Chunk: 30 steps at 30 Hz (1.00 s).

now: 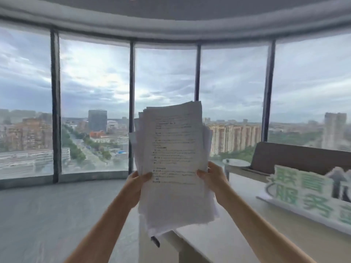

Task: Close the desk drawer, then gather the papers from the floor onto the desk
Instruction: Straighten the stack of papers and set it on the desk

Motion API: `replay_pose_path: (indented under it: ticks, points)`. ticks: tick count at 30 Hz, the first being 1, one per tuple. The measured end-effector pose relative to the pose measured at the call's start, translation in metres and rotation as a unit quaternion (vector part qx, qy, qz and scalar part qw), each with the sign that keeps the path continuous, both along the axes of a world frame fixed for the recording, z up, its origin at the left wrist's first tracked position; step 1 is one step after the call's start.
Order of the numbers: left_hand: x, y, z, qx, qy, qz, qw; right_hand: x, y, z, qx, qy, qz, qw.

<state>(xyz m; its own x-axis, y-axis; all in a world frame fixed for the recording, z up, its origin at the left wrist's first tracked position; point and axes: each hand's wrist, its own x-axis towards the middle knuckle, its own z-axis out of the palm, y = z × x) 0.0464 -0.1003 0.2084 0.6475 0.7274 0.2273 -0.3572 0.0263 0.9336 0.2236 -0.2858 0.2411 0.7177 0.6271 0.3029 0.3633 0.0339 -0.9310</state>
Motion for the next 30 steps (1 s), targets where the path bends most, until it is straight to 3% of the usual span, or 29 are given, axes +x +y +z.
replay_pose_path:
  ticks: [5, 10, 19, 30]
  points:
    - [0.095, -0.074, 0.038, 0.045, -0.022, -0.092, 0.994, 0.052, -0.104, 0.026, 0.034, -0.004, -0.147, 0.989]
    - [0.157, -0.126, 0.049, 0.072, -0.038, -0.163, 0.983, 0.087, -0.166, 0.033, 0.041, -0.009, -0.212, 0.976]
    - [0.264, -0.199, 0.005, 0.07, 0.017, -0.176, 0.982, 0.145, -0.237, -0.022, 0.057, 0.059, -0.345, 0.935]
    - [0.37, -0.208, -0.064, 0.043, 0.049, -0.234, 0.97, 0.234, -0.25, -0.083, 0.043, 0.047, -0.39, 0.919]
